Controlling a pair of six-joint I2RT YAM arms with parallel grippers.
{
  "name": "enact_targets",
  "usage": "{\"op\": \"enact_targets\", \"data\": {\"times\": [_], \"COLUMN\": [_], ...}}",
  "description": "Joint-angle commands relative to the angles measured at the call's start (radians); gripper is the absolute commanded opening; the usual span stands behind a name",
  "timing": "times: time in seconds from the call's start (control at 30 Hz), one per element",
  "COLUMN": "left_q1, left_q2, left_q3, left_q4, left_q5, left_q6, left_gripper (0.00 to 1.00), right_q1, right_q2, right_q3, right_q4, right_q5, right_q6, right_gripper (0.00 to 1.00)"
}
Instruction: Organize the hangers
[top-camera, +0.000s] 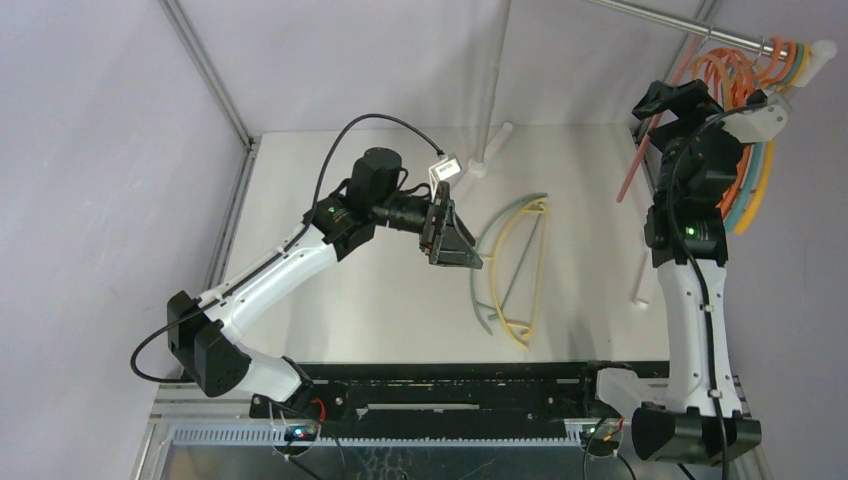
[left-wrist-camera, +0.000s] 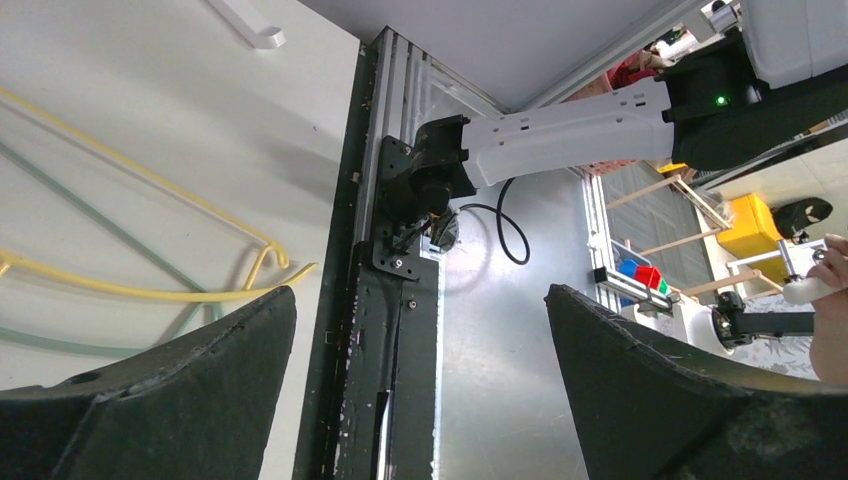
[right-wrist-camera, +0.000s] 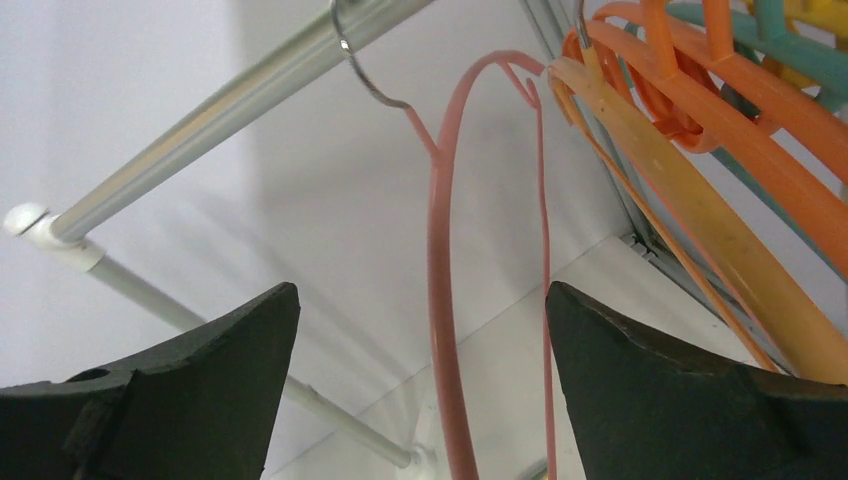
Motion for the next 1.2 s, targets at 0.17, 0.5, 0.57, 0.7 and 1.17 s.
{"op": "enact_targets", "data": {"times": [0.17,0.5,0.57,0.7,1.17], "left_q1": [0.021,0.048,0.074,0.124,0.217], "left_q2": [0.014,0.052,0.068,0.07,0.011], "left_q3": [-0.061,-0.105,-0.127,-0.209,-0.359], "left_q4": [0.052,0.04,0.037,0.081,0.147], "left_q5": [0.012,-0.049,-0.069,-0.095,-0.176], "left_q6": [0.033,0.05,0.041,0.012,-0.039], "left_gripper": [0.99,0.99,0.99,0.99,0.99], "right_q1": [0.128,0.403,0.486,0.543,0.731], "right_q2": [-0.241,-0.216,-0.185,-0.096,0.176], "right_q3": [-0.043,0.043,0.045,0.038,-0.174], "right_q4": [-0.025,-0.216,-0.244,-0.278,-0.487], "right_q5": [-0.047,-0.197,-0.18,-0.263,-0.218], "right_q6": [-0.188,-0.332,-0.35,-0.307,-0.123], "right_gripper": [1.0,1.0,1.0,0.99,0.73]}}
